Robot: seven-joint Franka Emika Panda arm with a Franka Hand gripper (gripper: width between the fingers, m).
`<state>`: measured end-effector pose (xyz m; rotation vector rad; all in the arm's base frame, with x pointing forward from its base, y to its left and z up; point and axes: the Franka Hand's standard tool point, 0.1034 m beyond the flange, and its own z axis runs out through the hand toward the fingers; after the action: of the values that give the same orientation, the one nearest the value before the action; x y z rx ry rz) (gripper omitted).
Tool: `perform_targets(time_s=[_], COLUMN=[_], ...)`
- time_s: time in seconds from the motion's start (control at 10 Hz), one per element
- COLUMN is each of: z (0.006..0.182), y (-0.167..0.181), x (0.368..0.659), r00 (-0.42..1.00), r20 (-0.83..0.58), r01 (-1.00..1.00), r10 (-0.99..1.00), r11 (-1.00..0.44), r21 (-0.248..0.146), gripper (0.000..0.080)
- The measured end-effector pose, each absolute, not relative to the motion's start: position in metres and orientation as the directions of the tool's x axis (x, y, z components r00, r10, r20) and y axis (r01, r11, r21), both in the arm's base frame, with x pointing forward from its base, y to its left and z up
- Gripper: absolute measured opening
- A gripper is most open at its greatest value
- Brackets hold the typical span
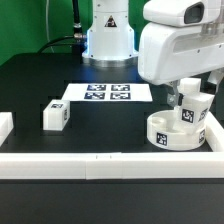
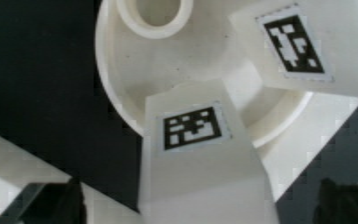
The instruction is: Assemble stool
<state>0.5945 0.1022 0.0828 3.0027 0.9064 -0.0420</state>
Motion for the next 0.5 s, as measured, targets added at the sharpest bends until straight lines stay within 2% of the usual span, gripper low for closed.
perform_targets(time_s=[0.2, 0.3, 0.4, 0.5], z=[0.0818, 0.0819, 0.0819, 0.0819], y=[0.0986, 0.0983, 0.0983, 0.0982], x=[0.5947, 0.5951, 0.5951, 0.5951], r00=[0.836, 0.836, 0.837, 0.844], r20=[-0.029, -0.027, -0.027, -0.027], r01=[0.548, 0.548, 0.547, 0.536], r10=[0.548, 0.548, 0.547, 0.536], r11=[-0.836, -0.836, -0.837, -0.844], r21=[-0.004, -0.003, -0.003, -0.002], gripper=[0.0649, 0.0512, 0.0512, 0.0371])
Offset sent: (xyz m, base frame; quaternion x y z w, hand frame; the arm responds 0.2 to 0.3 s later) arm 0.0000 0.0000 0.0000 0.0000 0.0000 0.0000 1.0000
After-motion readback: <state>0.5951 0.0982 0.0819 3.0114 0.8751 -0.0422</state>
